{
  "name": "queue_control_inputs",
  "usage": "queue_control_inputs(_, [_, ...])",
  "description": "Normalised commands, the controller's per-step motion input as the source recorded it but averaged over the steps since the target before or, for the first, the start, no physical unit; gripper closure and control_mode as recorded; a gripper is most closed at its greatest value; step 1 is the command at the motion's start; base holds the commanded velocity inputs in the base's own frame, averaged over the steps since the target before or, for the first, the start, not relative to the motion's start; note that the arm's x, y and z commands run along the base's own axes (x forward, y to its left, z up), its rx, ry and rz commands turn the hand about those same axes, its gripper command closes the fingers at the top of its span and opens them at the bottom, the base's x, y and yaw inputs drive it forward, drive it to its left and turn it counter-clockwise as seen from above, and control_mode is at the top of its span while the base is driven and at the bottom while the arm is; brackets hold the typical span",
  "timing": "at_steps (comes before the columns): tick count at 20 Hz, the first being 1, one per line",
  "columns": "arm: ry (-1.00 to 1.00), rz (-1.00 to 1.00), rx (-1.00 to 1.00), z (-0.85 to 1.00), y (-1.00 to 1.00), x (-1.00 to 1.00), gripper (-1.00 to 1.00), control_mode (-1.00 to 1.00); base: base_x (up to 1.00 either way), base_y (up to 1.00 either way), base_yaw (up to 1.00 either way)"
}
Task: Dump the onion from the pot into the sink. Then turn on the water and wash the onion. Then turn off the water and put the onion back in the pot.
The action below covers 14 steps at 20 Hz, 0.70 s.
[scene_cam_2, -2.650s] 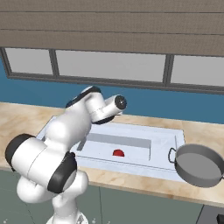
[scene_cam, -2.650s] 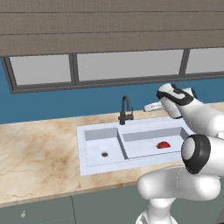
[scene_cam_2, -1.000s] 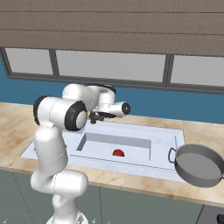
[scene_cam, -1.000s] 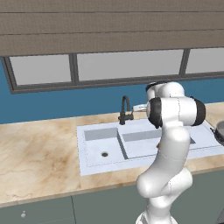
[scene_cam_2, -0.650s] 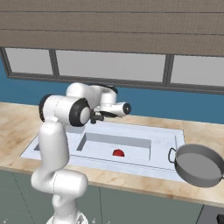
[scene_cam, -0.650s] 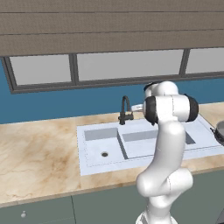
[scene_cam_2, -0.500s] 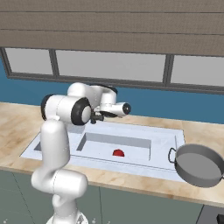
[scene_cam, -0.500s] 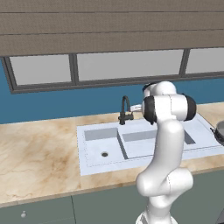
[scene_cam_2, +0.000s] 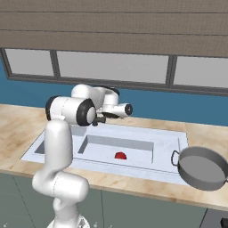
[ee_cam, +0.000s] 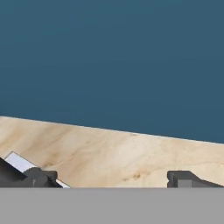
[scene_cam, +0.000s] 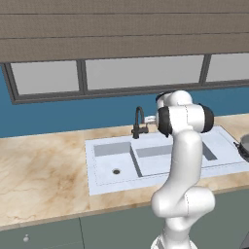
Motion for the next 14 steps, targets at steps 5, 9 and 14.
queue_control_inputs(5, [0.01,0.00,0.00,-0.24,0.05,0.25,-1.00,-1.00,0.00,0.00,0.00])
queue_control_inputs(9, [0.02,0.00,0.00,-0.35,0.02,0.19,-1.00,-1.00,0.00,0.00,0.00])
queue_control_inputs(14, [0.02,0.00,0.00,-0.37,0.00,0.09,-1.00,-1.00,0.00,0.00,0.00])
